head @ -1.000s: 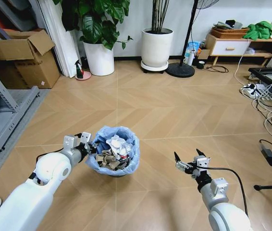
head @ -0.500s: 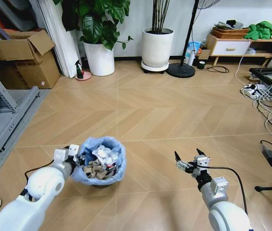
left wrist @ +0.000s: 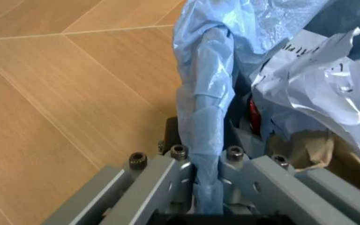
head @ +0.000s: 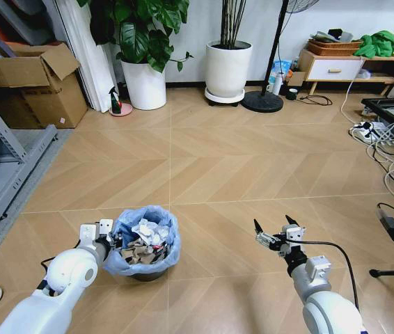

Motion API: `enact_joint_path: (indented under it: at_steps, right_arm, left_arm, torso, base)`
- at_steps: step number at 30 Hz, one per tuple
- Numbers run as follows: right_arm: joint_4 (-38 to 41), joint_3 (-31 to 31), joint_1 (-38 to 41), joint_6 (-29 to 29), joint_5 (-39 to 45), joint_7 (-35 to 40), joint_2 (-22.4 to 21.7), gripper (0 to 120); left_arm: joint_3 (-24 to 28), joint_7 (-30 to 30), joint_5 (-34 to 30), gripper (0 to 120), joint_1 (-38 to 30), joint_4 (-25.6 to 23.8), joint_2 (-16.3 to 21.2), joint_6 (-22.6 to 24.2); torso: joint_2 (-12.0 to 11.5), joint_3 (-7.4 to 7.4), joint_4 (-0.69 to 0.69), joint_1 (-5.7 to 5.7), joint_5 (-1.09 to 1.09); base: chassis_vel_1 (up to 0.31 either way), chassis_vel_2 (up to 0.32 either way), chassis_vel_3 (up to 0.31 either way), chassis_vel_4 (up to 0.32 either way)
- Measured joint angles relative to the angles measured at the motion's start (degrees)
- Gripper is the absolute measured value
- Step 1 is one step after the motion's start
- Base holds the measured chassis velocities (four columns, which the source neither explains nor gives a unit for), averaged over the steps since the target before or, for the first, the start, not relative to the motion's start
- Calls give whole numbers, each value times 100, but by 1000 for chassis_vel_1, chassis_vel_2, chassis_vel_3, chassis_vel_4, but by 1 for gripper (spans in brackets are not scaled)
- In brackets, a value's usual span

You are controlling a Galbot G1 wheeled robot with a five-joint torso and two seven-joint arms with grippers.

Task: Pick up the trash bin and place the garbage on the floor into it.

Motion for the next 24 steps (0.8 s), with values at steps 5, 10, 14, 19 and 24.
enact_joint_path:
  at_steps: [5,10,14,19,24]
  right_arm:
    - [0,2,3,5,3,-2,8,100]
    - [-10,-4,15,14,6,-3,9,100]
    - [-14,15,16,21,16,-4,4,100]
    - [-13,64,13,26,55,-7,-19,100]
    - [-13,73,17,28,77,-11,-22,100]
  left_arm:
    - [0,8,19,0,-40,81,-21,0]
    - [-9,28,29,4,-45,132,-56,0]
    - [-14,33,40,18,-46,183,-98,-1]
    - [-2,30,69,36,-89,222,-132,-1]
    - [-4,30,71,55,-134,230,-149,-1]
  torso:
    - [0,0,0,0,0]
    - [0,0,1,0,0]
    - [0,0,1,0,1]
    - [0,0,1,0,0]
    - [0,0,1,0,0]
  base:
    - [0,0,0,0]
    - [0,0,0,0]
    - [0,0,0,0]
    - [0,0,0,0]
    - [0,0,0,0]
